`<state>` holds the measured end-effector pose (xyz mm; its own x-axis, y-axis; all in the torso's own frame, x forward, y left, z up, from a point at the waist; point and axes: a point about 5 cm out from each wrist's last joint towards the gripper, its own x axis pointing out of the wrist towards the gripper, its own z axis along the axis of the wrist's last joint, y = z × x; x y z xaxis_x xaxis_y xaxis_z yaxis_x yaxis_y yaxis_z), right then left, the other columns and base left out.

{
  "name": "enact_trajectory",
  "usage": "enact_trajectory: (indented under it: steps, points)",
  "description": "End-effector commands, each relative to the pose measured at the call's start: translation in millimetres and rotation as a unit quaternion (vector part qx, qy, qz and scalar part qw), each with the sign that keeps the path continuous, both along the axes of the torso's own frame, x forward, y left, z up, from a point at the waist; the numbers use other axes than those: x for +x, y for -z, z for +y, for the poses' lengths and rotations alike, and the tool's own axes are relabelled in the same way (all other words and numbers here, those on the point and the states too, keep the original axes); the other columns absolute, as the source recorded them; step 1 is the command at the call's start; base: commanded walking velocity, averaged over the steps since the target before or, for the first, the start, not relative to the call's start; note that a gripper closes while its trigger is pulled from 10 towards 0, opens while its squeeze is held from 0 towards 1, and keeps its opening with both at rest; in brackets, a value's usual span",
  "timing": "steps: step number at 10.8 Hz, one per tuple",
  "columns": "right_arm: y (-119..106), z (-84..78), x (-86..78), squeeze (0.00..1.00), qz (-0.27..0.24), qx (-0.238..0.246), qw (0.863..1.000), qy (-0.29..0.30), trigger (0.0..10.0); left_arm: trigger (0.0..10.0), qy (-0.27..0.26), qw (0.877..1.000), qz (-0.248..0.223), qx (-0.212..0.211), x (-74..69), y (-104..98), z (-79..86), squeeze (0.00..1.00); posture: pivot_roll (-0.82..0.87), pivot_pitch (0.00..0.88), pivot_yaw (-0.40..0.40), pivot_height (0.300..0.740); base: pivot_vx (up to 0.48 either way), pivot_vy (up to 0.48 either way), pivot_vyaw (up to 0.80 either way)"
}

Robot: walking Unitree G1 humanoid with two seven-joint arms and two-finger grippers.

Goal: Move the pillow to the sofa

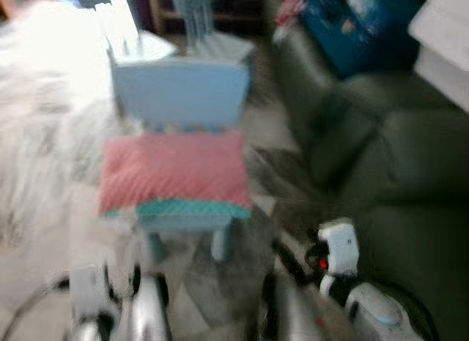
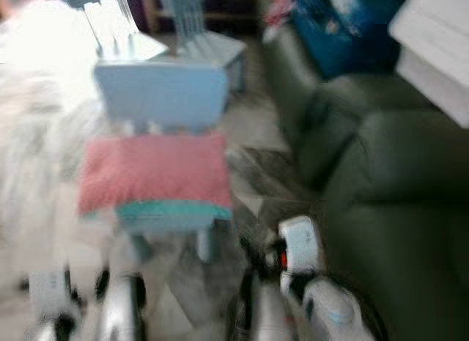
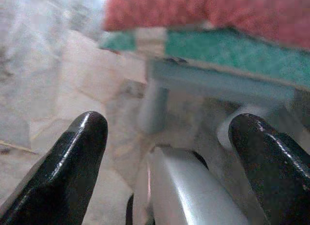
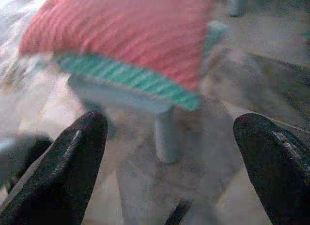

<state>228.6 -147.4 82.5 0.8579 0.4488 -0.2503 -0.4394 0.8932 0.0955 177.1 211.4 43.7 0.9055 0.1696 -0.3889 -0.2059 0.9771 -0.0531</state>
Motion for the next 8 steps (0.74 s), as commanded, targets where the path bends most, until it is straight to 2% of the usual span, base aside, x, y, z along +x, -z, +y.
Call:
enact_trajectory:
  steps: [1,5,8]
  points:
    - [-0.7,-0.1,-0.4,0.0,-0.001,-0.001,1.0,0.001,10.0,10.0,-0.009,0.999,0.04,-0.003,-12.4,13.6,0.2,0.0,-0.07,0.217,-0.066,0.52,0.0,0.0,0.0]
    - [-0.5,0.4,1.8,0.0,-0.001,-0.002,1.0,0.0,10.0,10.0,-0.012,0.999,0.04,0.001,-12.6,13.8,1.1,0.0,-0.07,0.218,-0.067,0.448,0.0,0.0,0.0]
    - [0.7,1.8,4.3,0.0,-0.003,-0.001,1.0,-0.001,10.0,10.0,-0.022,0.999,0.037,0.02,-10.8,12.7,6.6,0.0,-0.07,0.214,-0.065,0.394,0.0,0.0,0.0]
